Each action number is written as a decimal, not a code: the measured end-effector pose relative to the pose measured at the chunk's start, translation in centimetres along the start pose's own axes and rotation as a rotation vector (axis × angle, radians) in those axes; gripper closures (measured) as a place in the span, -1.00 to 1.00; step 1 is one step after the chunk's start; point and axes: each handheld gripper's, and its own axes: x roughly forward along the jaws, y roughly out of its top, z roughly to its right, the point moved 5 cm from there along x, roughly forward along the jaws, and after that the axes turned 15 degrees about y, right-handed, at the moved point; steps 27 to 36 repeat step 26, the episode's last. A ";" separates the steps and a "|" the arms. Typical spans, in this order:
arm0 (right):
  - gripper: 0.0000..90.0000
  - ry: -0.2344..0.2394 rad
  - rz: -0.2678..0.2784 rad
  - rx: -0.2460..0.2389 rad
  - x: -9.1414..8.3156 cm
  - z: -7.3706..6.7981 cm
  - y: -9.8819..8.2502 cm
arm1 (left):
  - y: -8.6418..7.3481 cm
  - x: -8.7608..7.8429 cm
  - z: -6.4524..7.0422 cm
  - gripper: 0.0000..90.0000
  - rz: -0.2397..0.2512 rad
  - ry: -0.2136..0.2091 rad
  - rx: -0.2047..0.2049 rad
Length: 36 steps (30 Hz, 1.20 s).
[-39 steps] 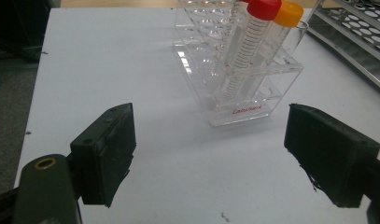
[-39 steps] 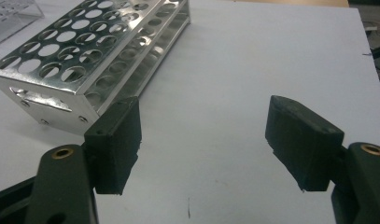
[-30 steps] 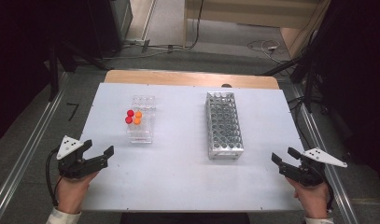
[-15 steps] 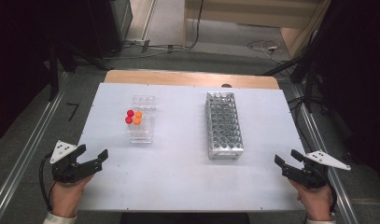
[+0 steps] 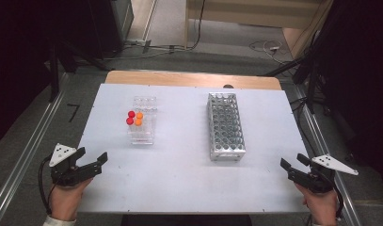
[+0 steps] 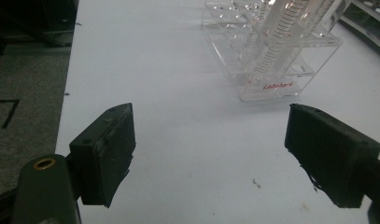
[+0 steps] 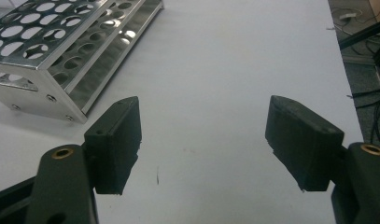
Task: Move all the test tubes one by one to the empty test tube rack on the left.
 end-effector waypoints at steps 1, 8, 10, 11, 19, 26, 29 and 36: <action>-0.43 -0.001 -0.001 0.004 0.0 0.0 0.0 | 0.0 0.0 0.0 -0.63 0.000 0.001 0.000; -0.43 -0.009 0.003 0.011 -0.4 0.4 -0.3 | -0.1 0.0 0.0 -0.63 -0.003 0.001 -0.003; -0.43 -0.013 0.004 0.013 -0.5 0.5 -0.4 | -0.1 0.0 0.0 -0.63 -0.003 0.002 -0.002; -0.43 -0.014 0.003 0.013 -0.5 0.5 -0.4 | -0.1 0.0 0.0 -0.63 -0.003 0.003 -0.001; -0.43 -0.024 0.007 0.028 -0.9 0.9 -0.7 | -0.2 0.1 -0.1 -0.63 -0.007 0.006 0.000; -0.43 -0.033 0.008 0.033 -1.1 1.3 -0.9 | -0.4 0.3 0.0 -0.63 -0.015 0.007 0.005; -0.43 -0.033 0.008 0.033 -1.1 1.3 -0.9 | -0.4 0.3 0.0 -0.63 -0.015 0.007 0.005; -0.43 -0.033 0.008 0.033 -1.1 1.3 -0.9 | -0.4 0.3 0.0 -0.63 -0.015 0.007 0.005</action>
